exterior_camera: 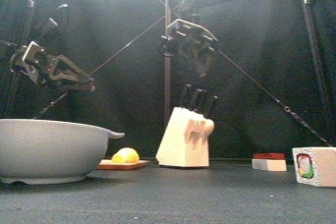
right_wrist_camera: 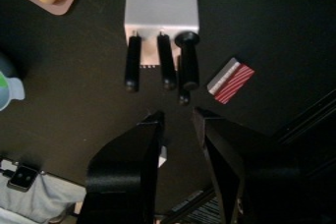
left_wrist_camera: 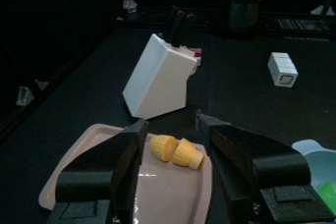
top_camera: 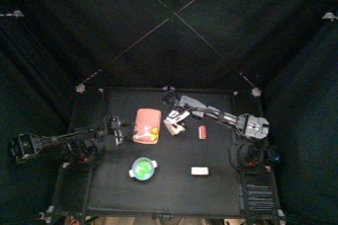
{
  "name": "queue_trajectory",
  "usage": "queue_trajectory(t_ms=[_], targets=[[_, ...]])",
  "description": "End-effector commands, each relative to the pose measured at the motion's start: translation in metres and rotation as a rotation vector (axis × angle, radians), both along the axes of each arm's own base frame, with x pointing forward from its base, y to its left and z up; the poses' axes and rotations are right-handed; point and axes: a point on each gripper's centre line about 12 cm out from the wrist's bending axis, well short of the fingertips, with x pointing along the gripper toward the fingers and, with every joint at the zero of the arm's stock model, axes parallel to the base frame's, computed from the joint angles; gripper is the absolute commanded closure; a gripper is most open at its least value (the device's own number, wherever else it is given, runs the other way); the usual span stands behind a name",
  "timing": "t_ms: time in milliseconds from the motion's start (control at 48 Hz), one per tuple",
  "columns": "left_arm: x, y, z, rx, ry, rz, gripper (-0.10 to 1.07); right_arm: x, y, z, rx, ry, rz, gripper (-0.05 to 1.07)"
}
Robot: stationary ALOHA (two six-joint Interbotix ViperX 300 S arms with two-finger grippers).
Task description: Grab corn bottom
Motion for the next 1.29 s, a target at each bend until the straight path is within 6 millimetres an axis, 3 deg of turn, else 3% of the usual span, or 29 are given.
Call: queue_trajectory(t_ms=[0,229,417,625,875,1271], targets=[[0.003,0.001,0.004,0.002,-0.014,-0.002,0.15,-0.022,0.014,0.025,-0.039,-0.143,-0.007,0.33],[0.008,0.000,0.011,-0.001,-0.039,-0.013,0.15,-0.047,0.045,0.039,-0.100,-0.421,-0.005,0.33],[0.014,-0.006,0.016,-0.022,-0.061,-0.037,0.14,-0.059,0.071,0.021,-0.129,-0.649,0.058,0.33],[0.023,-0.021,0.020,-0.095,-0.070,-0.065,0.14,-0.095,0.077,0.003,-0.220,-0.865,0.082,0.33],[0.042,-0.022,0.022,-0.276,0.127,0.044,0.14,-0.134,0.085,-0.002,-0.351,-1.236,0.121,0.33],[0.067,-0.021,0.025,-0.487,0.402,0.145,0.14,-0.142,0.094,-0.047,-0.472,-1.273,0.309,0.33]])
